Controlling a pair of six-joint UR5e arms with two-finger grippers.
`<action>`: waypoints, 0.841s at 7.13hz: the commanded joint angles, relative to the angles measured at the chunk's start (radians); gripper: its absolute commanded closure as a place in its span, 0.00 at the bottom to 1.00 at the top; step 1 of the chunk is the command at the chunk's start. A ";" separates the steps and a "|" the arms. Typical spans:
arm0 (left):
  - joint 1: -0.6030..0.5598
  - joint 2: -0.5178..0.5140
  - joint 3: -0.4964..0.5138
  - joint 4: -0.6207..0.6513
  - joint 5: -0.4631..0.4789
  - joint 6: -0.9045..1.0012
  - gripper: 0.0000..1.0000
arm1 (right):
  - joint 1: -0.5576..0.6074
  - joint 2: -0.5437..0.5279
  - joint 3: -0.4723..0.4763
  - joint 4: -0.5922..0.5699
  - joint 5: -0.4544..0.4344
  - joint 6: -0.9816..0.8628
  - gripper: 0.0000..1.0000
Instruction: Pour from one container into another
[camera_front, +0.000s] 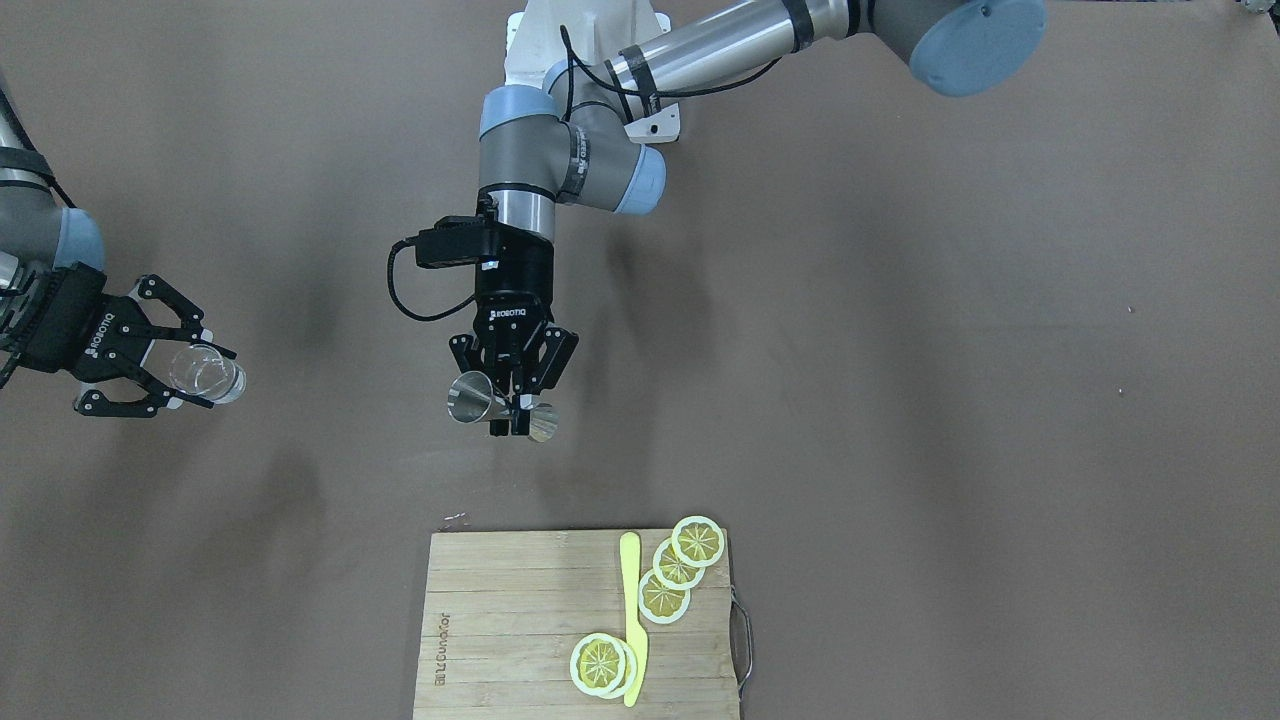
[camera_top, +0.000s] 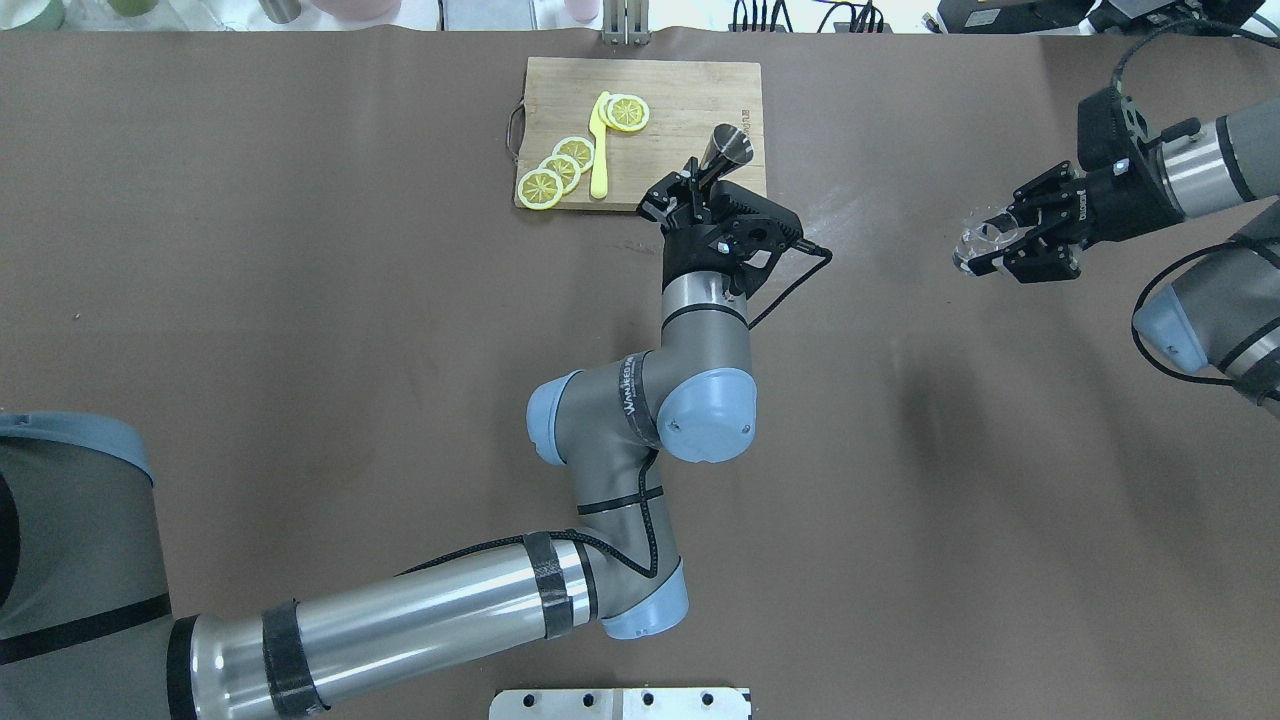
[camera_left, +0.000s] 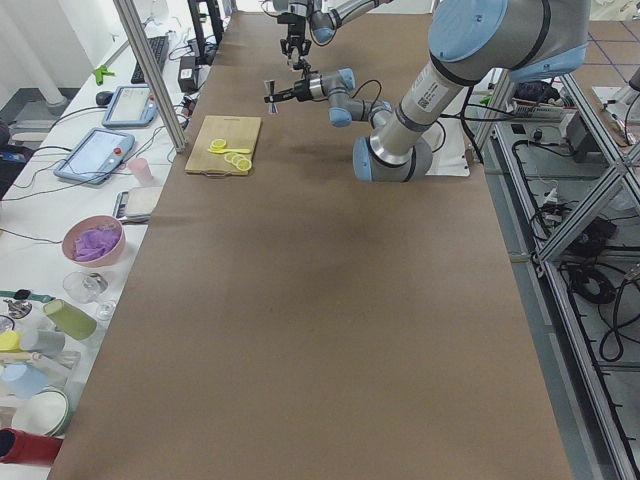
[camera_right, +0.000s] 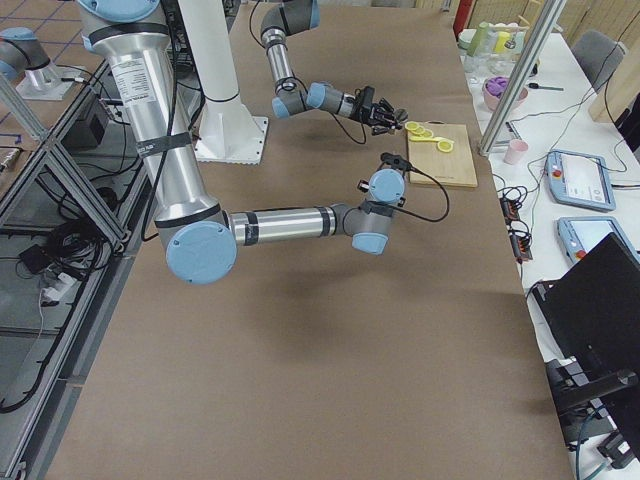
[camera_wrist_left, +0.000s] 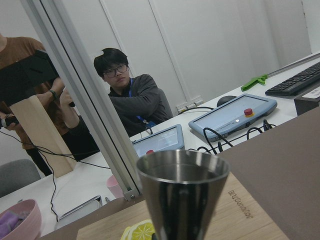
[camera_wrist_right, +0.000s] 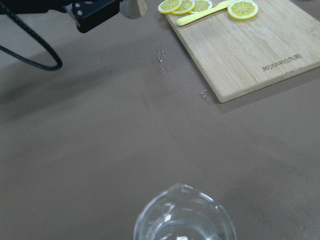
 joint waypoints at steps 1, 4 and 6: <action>0.000 -0.014 0.011 0.000 -0.003 0.017 1.00 | 0.012 0.016 0.037 -0.070 -0.035 -0.098 1.00; 0.000 -0.028 0.033 -0.002 -0.004 0.017 1.00 | 0.038 0.056 0.159 -0.327 -0.071 -0.245 1.00; 0.000 -0.029 0.036 -0.002 -0.006 0.016 1.00 | 0.031 0.065 0.318 -0.657 -0.130 -0.417 1.00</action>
